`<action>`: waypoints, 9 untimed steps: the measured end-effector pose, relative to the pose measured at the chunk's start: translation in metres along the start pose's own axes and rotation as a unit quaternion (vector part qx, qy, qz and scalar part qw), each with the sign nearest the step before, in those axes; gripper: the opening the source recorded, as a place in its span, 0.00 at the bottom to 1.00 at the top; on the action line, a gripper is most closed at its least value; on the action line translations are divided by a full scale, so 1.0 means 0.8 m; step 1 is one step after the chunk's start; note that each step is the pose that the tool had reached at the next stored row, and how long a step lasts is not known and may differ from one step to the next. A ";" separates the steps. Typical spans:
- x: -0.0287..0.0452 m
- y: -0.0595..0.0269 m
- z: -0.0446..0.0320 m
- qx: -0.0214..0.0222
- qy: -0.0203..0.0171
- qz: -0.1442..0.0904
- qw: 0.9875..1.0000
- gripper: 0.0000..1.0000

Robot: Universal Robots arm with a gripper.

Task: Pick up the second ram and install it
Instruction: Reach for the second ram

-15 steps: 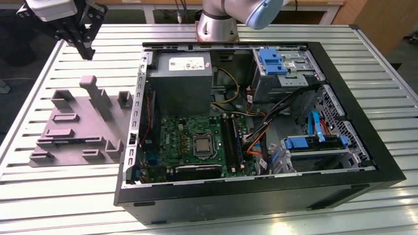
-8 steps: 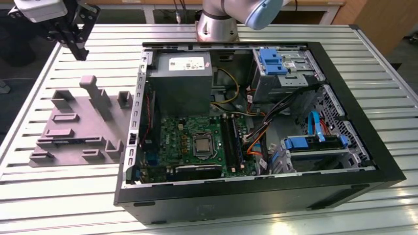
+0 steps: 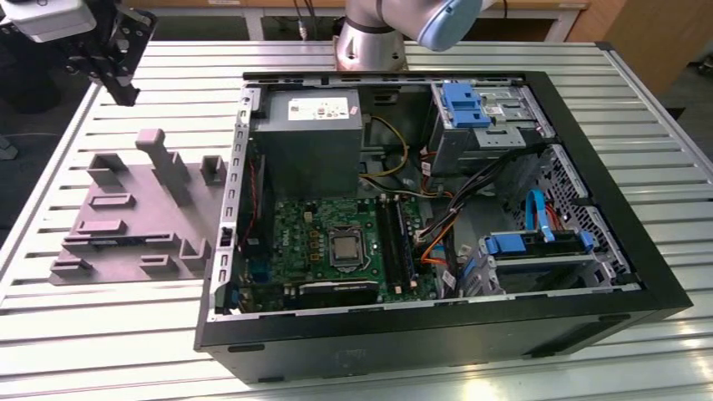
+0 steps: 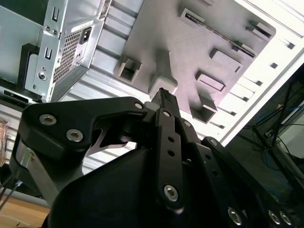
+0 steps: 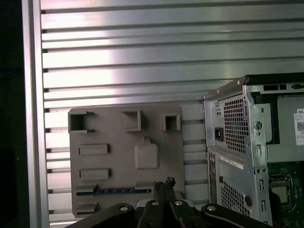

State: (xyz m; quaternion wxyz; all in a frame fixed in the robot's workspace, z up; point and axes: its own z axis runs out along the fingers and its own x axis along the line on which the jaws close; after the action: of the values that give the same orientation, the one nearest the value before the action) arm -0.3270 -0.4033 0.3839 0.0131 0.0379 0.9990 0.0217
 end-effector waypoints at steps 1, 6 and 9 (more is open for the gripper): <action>0.0020 -0.001 0.0001 0.000 0.000 0.000 1.000 0.11; 0.0109 -0.003 0.0004 0.000 0.000 0.000 1.000 0.11; 0.0111 -0.003 0.0003 0.000 0.000 0.000 1.000 0.11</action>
State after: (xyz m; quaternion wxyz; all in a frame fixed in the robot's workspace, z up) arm -0.3360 -0.4051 0.3834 0.0130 0.0379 0.9990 0.0217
